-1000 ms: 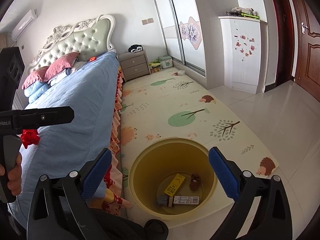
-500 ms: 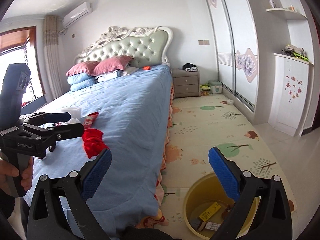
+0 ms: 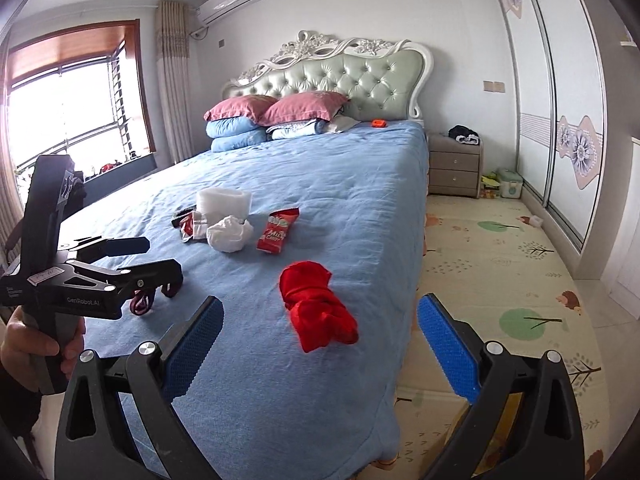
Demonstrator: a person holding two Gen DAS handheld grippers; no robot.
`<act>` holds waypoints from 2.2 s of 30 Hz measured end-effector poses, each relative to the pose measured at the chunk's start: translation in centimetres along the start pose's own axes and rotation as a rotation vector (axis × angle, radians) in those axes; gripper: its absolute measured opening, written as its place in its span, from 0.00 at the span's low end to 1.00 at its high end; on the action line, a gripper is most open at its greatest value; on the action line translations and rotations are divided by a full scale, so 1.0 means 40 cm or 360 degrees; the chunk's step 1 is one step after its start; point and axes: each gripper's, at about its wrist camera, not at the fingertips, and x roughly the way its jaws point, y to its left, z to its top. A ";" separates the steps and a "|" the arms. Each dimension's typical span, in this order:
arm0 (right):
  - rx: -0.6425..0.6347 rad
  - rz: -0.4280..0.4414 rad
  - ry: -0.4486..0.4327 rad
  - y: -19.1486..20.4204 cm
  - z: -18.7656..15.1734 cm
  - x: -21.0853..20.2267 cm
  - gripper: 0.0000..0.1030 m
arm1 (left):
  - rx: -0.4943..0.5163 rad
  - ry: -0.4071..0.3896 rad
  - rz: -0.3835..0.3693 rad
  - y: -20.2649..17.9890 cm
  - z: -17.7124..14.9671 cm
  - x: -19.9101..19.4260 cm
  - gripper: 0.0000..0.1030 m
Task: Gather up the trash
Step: 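Grasp the dark red sock with the left tool while the right tool grasps the red cloth, then carry the sock and red cloth over the yellow bin and open both tools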
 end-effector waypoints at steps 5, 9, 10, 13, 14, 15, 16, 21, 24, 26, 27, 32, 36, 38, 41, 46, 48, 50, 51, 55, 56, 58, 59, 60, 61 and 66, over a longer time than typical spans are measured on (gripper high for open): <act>-0.0090 0.0029 0.0053 0.051 -0.009 0.038 0.91 | -0.0120 0.0073 0.0017 0.065 -0.040 0.026 0.96; -0.0137 0.0072 0.0106 0.070 -0.016 0.064 0.91 | -0.0223 0.0173 -0.0033 0.100 -0.059 0.066 0.93; -0.0141 0.0079 0.0115 0.071 -0.018 0.069 0.91 | -0.0238 0.0208 -0.0057 0.105 -0.063 0.078 0.89; -0.0146 0.0071 0.0121 0.072 -0.019 0.074 0.91 | -0.0255 0.0284 -0.0047 0.110 -0.071 0.103 0.54; -0.0150 0.0064 0.0118 0.073 -0.019 0.074 0.91 | -0.0263 0.0281 -0.0040 0.113 -0.071 0.103 0.48; -0.0153 0.0061 0.0119 0.072 -0.017 0.076 0.91 | -0.0268 0.0279 -0.0041 0.117 -0.069 0.101 0.38; -0.0153 0.0061 0.0125 0.071 -0.014 0.080 0.91 | -0.0277 0.0276 -0.0051 0.121 -0.068 0.099 0.31; -0.0134 0.0068 0.0186 0.052 -0.001 0.127 0.90 | -0.0327 0.0247 -0.0105 0.132 -0.068 0.079 0.26; -0.0095 0.0124 0.0277 0.031 0.002 0.174 0.70 | -0.0309 0.0227 -0.0142 0.124 -0.056 0.065 0.26; -0.0058 0.0125 0.0312 0.016 0.000 0.198 0.70 | -0.0282 0.0211 -0.0153 0.113 -0.048 0.054 0.26; -0.0048 0.0104 0.0321 0.009 0.000 0.208 0.67 | -0.0274 0.0205 -0.0157 0.107 -0.044 0.049 0.26; 0.0004 0.0080 0.0343 -0.018 -0.004 0.219 0.38 | -0.0230 0.0183 -0.0180 0.074 -0.023 0.038 0.26; -0.0005 0.0083 0.0301 -0.024 -0.010 0.190 0.34 | -0.0206 0.0172 -0.0216 0.046 -0.010 0.040 0.26; -0.0021 0.0062 0.0269 -0.024 -0.009 0.169 0.34 | -0.0193 0.0171 -0.0243 0.031 0.001 0.044 0.26; -0.0020 0.0039 0.0198 -0.033 0.002 0.128 0.34 | -0.0159 0.0161 -0.0250 -0.006 0.023 0.049 0.26; 0.0023 0.0018 0.0111 -0.069 0.017 0.057 0.34 | -0.0100 0.0173 -0.0352 -0.083 0.064 0.066 0.26; 0.0042 -0.0013 0.0084 -0.089 0.017 0.029 0.34 | -0.0050 0.0160 -0.0371 -0.126 0.079 0.068 0.26; 0.0080 -0.0061 0.0066 -0.117 0.015 0.001 0.34 | 0.0017 0.0164 -0.0392 -0.174 0.092 0.073 0.26; 0.0104 -0.0079 0.0059 -0.133 0.012 -0.014 0.34 | 0.0040 0.0164 -0.0406 -0.199 0.096 0.074 0.26; 0.0159 -0.0128 0.0033 -0.195 -0.006 -0.075 0.34 | 0.0135 0.0181 -0.0484 -0.294 0.107 0.081 0.26; 0.0164 -0.0159 0.0030 -0.208 -0.011 -0.088 0.34 | 0.0157 0.0187 -0.0508 -0.319 0.109 0.083 0.26; 0.0181 -0.0204 0.0026 -0.234 -0.021 -0.115 0.34 | 0.0200 0.0192 -0.0546 -0.363 0.111 0.086 0.26; 0.0189 -0.0231 0.0018 -0.247 -0.026 -0.130 0.34 | 0.0222 0.0200 -0.0565 -0.387 0.113 0.090 0.26; 0.0197 -0.0260 0.0013 -0.260 -0.033 -0.145 0.34 | 0.0237 0.0213 -0.0593 -0.410 0.114 0.095 0.26; 0.0203 -0.0287 0.0007 -0.272 -0.039 -0.161 0.34 | 0.0244 0.0229 -0.0624 -0.430 0.114 0.100 0.26; 0.0249 -0.0401 -0.0024 -0.333 -0.066 -0.225 0.34 | 0.0323 0.0320 -0.0692 -0.531 0.104 0.144 0.26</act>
